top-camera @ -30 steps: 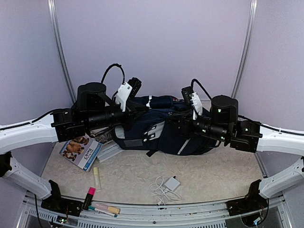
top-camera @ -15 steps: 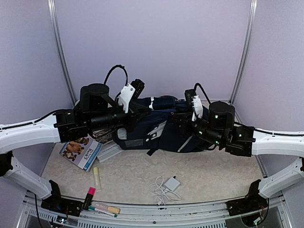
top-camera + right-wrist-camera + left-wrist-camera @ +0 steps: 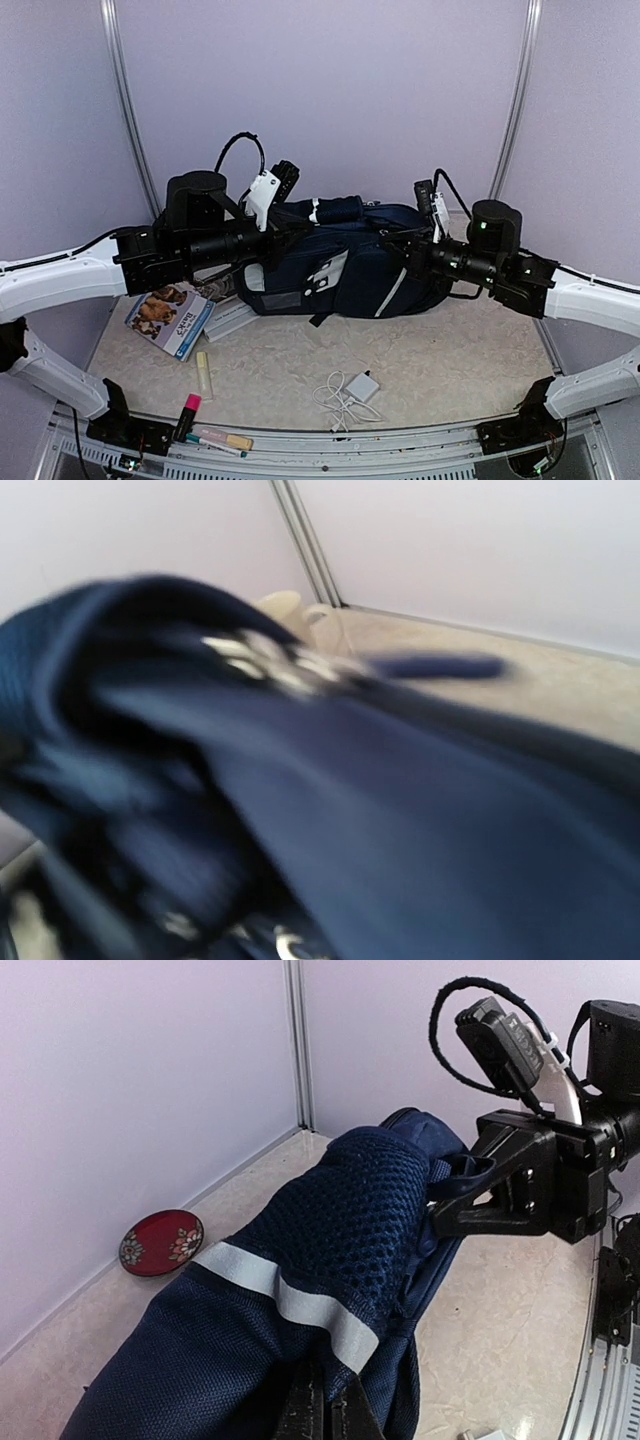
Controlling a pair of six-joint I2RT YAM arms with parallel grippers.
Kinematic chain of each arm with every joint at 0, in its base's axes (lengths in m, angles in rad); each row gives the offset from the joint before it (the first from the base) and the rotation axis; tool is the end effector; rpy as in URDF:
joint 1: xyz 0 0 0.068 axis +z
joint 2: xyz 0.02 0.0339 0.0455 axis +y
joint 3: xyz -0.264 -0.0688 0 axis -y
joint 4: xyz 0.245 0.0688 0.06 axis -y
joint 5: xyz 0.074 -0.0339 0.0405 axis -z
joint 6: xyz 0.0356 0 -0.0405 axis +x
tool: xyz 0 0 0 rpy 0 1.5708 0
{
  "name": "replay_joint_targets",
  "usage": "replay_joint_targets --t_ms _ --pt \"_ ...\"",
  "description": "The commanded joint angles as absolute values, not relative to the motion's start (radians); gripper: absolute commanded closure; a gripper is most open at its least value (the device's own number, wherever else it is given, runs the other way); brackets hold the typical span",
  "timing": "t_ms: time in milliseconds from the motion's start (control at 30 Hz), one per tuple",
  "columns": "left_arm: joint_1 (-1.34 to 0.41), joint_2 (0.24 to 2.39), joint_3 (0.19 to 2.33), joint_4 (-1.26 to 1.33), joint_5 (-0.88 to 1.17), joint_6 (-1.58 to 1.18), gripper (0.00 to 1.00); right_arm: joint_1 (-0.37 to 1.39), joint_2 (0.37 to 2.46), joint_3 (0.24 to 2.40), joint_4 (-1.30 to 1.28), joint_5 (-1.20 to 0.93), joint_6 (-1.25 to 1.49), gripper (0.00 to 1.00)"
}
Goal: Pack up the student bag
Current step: Unzip the largest pocket of the student bag, then pass from the left arm to the right
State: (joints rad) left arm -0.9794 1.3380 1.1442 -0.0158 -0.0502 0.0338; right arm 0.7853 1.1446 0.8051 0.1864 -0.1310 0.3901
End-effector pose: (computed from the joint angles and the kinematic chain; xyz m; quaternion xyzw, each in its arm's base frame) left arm 0.1789 -0.2632 0.3593 0.3632 0.6870 -0.2691 0.5689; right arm 0.1876 0.1941 0.3122 -0.1905 0.7344 0.4015 0.5130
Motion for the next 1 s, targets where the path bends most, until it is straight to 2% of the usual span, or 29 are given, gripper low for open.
replay_joint_targets --t_ms 0,200,433,633,867,900,967 --pt "-0.929 1.245 1.192 0.005 -0.119 0.062 1.00 0.653 1.073 0.819 -0.078 -0.230 0.342 1.00" --pt "-0.892 1.194 1.160 0.026 -0.123 0.077 1.00 0.502 0.975 0.783 -0.277 -0.284 0.354 1.00" --pt "-0.874 1.189 1.156 0.019 -0.086 0.071 1.00 0.333 0.921 0.721 -0.350 -0.432 0.369 1.00" --pt "-0.873 1.194 1.159 0.034 -0.057 0.060 1.00 0.324 0.950 0.697 -0.343 -0.555 0.335 1.00" --pt "-0.874 1.221 1.163 0.046 -0.030 0.058 1.00 0.324 0.866 0.743 -0.257 -0.703 0.287 1.00" --pt "-0.874 1.221 1.164 0.047 -0.026 0.061 1.00 0.324 0.863 0.749 -0.244 -0.703 0.286 0.99" --pt "-0.874 1.220 1.165 0.050 -0.018 0.066 1.00 0.324 0.870 0.767 -0.224 -0.679 0.276 0.88"
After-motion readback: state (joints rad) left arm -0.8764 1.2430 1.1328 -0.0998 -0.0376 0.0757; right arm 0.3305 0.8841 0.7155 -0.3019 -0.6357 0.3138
